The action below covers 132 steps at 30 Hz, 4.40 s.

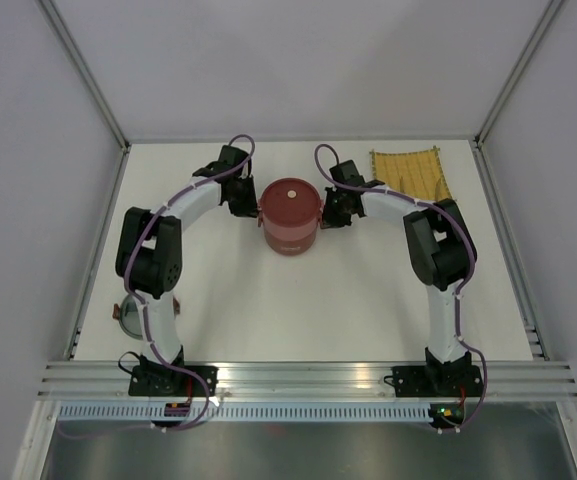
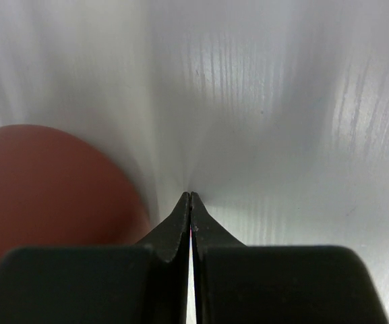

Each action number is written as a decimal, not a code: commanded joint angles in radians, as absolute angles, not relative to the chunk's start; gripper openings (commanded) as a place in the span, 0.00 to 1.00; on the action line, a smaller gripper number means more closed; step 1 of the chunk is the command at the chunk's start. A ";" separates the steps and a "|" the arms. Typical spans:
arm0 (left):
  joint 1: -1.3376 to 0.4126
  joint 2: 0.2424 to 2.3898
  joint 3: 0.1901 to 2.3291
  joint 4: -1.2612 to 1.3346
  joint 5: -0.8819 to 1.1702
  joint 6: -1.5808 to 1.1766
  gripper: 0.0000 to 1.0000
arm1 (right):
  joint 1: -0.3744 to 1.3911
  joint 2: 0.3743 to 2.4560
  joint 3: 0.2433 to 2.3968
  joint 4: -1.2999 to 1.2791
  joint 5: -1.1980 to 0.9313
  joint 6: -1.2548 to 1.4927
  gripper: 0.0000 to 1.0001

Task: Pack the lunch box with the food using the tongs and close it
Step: Adjust the packing box at the center of the board.

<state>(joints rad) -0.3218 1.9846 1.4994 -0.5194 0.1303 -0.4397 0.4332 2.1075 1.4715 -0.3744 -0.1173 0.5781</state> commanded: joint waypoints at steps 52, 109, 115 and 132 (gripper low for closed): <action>-0.315 1.818 1.350 -0.503 0.025 -0.408 0.14 | 0.387 1.970 1.523 -0.489 -0.014 0.506 0.01; -0.390 1.723 1.289 -0.509 0.048 -0.434 0.14 | 0.393 1.845 1.341 -0.500 -0.028 0.508 0.00; -0.390 1.738 1.302 -0.509 0.064 -0.436 0.14 | 0.400 1.813 1.258 -0.387 -0.190 0.555 0.00; -0.390 1.732 1.301 -0.511 0.063 -0.426 0.14 | 0.402 1.707 1.235 -0.362 -0.258 0.587 0.01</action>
